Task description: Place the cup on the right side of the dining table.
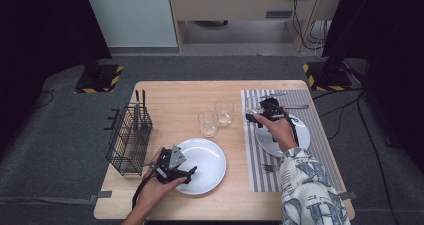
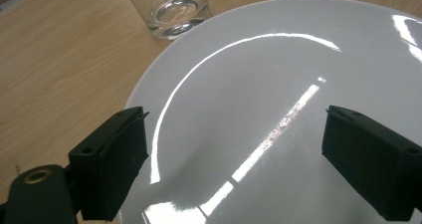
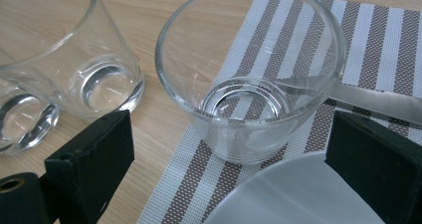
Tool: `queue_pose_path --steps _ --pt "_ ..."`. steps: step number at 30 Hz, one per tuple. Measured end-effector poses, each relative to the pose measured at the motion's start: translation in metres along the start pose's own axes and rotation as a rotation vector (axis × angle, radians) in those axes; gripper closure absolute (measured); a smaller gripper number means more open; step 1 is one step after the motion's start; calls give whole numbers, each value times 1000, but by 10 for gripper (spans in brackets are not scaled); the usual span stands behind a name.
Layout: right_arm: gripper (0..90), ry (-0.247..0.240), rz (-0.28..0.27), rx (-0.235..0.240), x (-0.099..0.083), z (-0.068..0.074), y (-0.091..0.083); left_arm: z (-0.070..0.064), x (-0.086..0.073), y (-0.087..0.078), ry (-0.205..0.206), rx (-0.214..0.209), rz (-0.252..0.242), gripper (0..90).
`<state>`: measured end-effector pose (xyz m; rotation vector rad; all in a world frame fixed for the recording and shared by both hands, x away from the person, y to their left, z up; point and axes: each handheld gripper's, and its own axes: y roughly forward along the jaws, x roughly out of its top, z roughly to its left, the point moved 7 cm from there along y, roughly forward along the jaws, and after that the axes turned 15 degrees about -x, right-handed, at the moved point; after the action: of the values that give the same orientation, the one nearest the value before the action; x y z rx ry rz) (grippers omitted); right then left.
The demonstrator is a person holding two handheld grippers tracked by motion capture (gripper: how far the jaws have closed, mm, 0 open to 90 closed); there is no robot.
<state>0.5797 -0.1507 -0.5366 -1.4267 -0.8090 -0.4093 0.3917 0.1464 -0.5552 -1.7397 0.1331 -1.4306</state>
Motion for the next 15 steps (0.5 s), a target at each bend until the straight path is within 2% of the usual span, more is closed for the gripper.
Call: queue_pose_path --steps 3,7,15 --pt "46 11 -11 10 1 0 -4 1 0 -1 -6 5 -2 99" --pt "54 12 -10 -9 1 0 -7 3 0 -3 -10 14 -5 99" --pt "58 18 -48 -25 5 0 -20 4 -1 -3 -9 18 -5 99"
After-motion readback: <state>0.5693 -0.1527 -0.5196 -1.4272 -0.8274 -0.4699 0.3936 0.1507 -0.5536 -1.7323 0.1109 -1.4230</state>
